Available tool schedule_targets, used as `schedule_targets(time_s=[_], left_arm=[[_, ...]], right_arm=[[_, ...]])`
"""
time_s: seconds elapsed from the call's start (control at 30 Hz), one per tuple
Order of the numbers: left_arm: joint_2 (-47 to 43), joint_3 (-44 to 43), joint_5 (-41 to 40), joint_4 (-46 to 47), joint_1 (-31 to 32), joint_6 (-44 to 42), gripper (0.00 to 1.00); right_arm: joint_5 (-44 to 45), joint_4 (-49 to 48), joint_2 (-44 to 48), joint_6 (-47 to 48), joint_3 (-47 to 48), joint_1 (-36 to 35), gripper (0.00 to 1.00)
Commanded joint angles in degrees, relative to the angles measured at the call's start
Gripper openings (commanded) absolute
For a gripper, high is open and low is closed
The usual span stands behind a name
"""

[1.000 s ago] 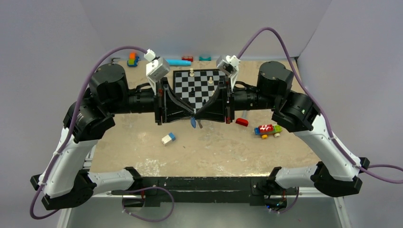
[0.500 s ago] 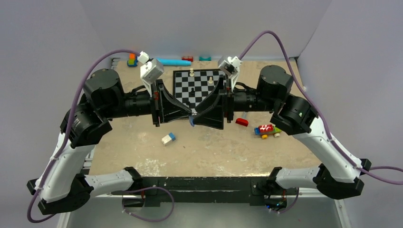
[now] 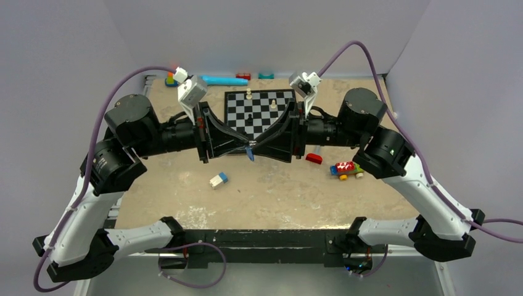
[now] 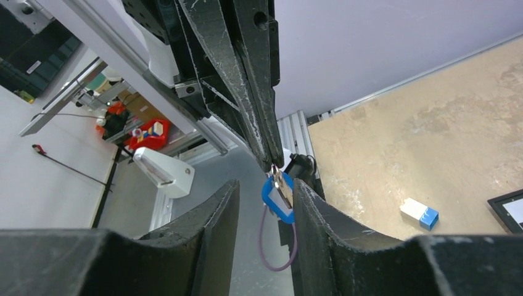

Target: Remove the keys from the keyring

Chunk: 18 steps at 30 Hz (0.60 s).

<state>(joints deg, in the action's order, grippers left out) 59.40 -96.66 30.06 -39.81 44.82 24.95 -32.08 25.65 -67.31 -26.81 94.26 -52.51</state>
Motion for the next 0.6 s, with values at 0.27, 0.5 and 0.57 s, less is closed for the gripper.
schedule_targets(time_s=[0.27, 0.5, 0.57], left_arm=[[-1.2, 1.2, -1.1, 5.3, 0.1, 2.2, 0.0], [-3.4, 4.2, -3.1, 8.3, 0.1, 3.8, 0.0], [-3.6, 4.3, -3.6, 8.4, 0.2, 4.0, 0.0]], right_arm=[[0.0, -3.3, -0.9, -1.4, 0.9, -0.3, 0.18], [-0.7, -4.7, -0.3, -2.0, -0.1, -0.3, 0.22], [-0.9, -4.8, -0.2, -2.1, -0.1, -0.3, 0.23]])
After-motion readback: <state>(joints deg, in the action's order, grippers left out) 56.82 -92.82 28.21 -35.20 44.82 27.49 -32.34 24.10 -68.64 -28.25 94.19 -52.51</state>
